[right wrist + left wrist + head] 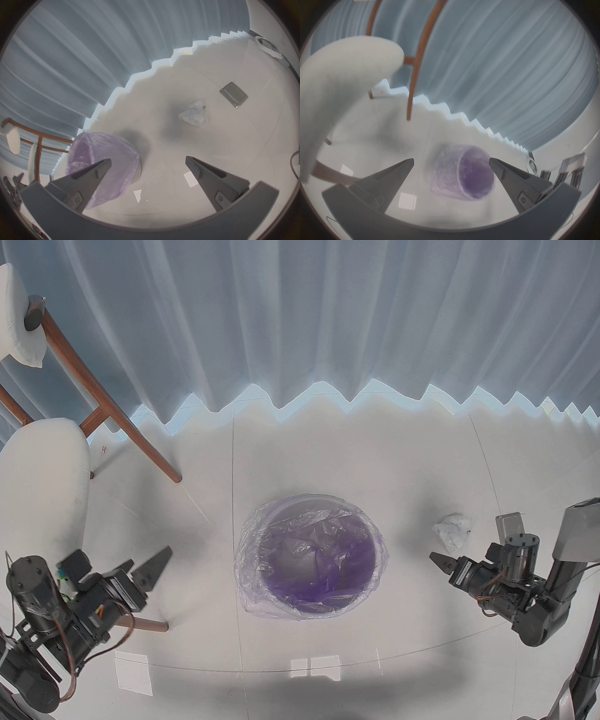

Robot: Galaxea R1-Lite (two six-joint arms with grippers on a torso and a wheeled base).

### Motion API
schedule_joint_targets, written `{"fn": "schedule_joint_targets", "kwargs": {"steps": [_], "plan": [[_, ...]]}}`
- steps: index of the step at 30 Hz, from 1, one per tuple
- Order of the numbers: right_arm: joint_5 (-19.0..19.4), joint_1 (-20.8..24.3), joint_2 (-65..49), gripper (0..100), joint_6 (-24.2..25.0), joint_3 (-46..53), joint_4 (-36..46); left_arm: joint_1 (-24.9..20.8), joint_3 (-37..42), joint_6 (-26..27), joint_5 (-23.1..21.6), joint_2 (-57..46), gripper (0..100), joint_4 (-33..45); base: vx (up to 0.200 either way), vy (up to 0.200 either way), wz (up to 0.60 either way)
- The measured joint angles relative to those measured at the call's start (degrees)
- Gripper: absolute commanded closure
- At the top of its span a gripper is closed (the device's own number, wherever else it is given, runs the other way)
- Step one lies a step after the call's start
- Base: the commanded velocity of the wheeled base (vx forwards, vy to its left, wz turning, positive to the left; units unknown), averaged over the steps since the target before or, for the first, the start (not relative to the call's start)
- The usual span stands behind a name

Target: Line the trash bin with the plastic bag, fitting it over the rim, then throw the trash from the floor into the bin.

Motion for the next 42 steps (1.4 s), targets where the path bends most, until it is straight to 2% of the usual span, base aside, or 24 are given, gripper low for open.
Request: {"fn": "schedule_joint_targets", "kwargs": {"steps": [7,11,17,32,33,42], "plan": [[1.43,0.78,10.86,0,-1.91,-14.09,4.92,12.79,0.02,0.56,-0.22,-6.51,0,-0.21,0.000,0.000,0.00],[2.05,1.33,15.47,0,-2.49,-21.24,9.62,17.29,0.15,0.83,-0.18,-9.26,0,-0.02,0.000,0.000,0.00],[2.44,2.45,20.96,0,-2.79,-28.76,13.78,19.85,0.28,3.71,0.02,-12.78,0,2.58,0.000,0.000,0.00],[3.67,2.68,25.87,0,-2.88,-44.91,27.67,20.42,0.28,4.58,-0.09,-17.40,0,5.46,0.000,0.000,0.00],[3.78,2.68,26.05,100,-2.88,-45.79,28.66,20.47,0.28,4.58,-0.09,-17.54,0,5.57,0.000,0.000,0.00],[3.94,2.29,26.90,100,-5.56,-51.49,37.91,20.18,0.28,4.58,-0.32,-18.48,0,6.19,0.000,0.000,0.00]]}}
